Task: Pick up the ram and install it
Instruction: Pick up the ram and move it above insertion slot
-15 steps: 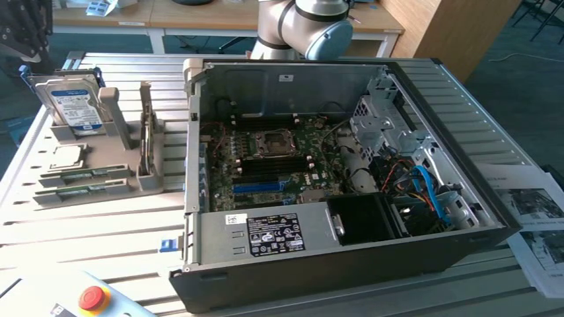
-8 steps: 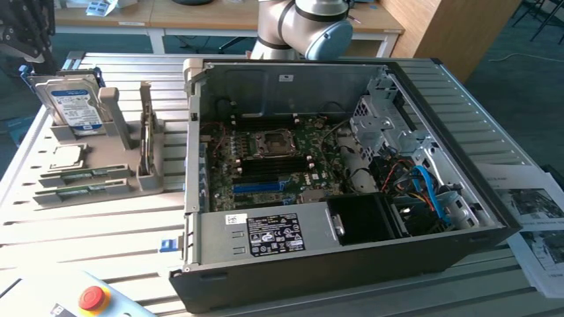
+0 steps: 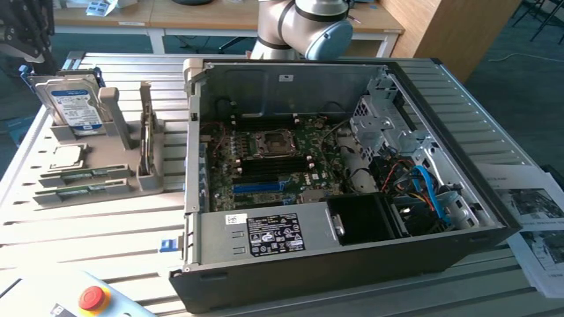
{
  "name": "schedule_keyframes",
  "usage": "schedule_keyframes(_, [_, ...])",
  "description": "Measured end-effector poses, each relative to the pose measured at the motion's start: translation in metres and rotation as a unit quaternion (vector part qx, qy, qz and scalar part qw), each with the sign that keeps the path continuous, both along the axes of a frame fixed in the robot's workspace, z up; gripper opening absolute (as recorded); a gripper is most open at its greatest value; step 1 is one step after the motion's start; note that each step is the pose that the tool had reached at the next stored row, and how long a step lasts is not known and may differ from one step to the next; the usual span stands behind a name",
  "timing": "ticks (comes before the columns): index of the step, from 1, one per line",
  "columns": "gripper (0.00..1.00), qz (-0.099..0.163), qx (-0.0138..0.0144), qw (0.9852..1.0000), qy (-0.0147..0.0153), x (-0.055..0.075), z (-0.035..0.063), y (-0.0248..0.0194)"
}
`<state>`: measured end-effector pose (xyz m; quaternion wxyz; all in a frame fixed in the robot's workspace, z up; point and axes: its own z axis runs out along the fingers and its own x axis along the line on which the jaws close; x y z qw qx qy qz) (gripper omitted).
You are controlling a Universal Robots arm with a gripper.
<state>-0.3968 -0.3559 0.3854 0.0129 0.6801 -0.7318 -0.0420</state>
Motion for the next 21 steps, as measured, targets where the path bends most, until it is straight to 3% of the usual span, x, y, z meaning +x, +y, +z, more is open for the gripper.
schedule_keyframes(21, [0.1, 0.001, 0.0, 1.0, 0.0, 0.0, -0.0051, -0.0027])
